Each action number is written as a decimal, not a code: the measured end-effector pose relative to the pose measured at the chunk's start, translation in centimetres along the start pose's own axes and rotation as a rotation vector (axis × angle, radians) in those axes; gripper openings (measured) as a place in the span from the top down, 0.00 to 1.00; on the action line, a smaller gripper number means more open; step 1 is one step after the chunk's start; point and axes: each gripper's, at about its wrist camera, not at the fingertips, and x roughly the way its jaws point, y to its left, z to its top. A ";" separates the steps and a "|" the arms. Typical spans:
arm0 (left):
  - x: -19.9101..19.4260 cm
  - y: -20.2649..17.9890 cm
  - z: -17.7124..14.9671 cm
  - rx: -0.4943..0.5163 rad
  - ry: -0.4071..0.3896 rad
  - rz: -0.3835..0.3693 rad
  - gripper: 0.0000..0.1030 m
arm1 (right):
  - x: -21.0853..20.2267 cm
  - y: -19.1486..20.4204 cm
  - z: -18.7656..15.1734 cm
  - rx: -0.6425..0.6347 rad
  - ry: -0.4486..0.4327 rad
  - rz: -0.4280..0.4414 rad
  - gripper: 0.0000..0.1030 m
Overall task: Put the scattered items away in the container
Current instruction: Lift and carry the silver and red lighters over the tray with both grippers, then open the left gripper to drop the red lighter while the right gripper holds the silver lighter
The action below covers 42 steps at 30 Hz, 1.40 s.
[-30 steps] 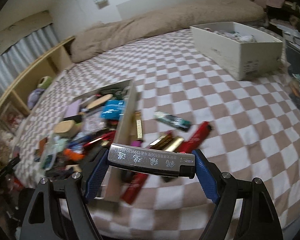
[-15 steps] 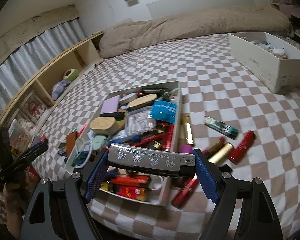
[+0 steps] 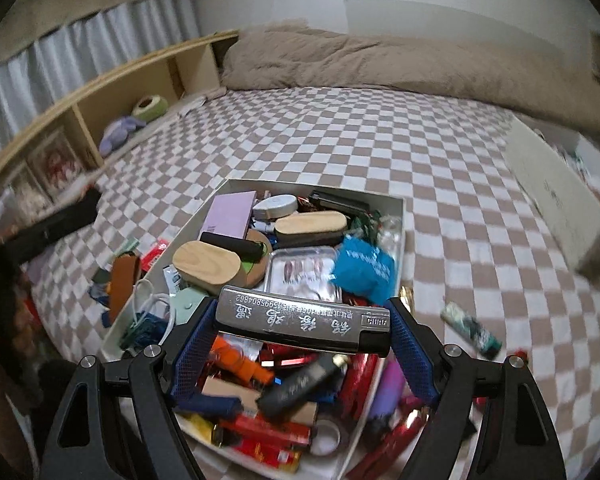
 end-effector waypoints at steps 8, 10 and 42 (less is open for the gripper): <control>2.3 -0.8 3.3 -0.015 -0.036 -0.034 0.22 | 2.6 1.8 1.7 -0.107 0.005 -0.025 0.20; 2.8 -0.7 4.1 -0.034 -0.050 -0.047 0.22 | 3.1 2.0 2.0 -0.115 0.004 -0.007 0.20; 13.1 0.7 2.8 -0.151 0.193 -0.173 0.22 | 5.6 0.5 0.4 -0.036 0.035 0.080 0.00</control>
